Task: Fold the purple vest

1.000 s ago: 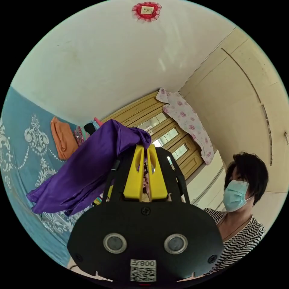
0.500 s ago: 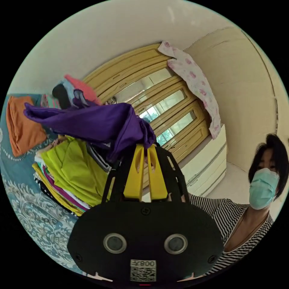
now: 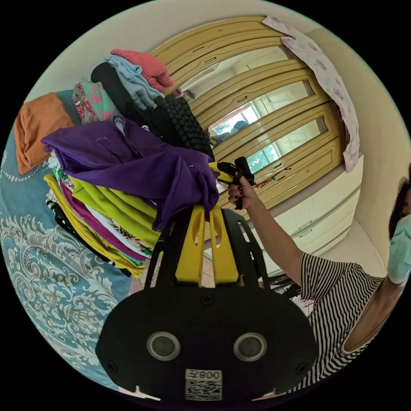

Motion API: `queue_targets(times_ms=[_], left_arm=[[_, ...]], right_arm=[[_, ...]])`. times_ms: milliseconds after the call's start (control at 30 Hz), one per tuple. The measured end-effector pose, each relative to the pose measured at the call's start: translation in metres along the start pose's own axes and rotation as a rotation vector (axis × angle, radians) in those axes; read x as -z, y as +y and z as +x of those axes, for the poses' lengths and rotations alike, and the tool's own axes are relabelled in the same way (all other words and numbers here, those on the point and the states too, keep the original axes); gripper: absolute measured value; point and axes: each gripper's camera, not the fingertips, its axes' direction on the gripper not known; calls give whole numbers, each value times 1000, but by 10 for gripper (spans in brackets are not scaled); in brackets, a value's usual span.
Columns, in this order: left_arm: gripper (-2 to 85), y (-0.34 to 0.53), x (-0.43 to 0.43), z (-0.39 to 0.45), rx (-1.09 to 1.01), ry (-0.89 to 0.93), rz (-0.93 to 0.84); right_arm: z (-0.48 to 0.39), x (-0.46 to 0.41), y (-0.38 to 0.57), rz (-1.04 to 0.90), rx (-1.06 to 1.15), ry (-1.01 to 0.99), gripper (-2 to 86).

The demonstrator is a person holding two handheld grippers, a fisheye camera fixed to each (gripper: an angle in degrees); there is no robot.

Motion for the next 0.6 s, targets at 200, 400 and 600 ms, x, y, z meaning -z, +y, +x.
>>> queue_targets(times_ms=[200, 400, 600], left_arm=[[27, -17, -75, -2, 37, -64, -90], [25, -16, -99, 1, 51, -2, -114], [8, 4, -88, 12, 74, 70, -40]], right_arm=[[40, -11, 5, -40, -125, 166, 73], [36, -7, 26, 65, -131, 296, 79], [-23, -17, 70, 252, -7, 438, 37]])
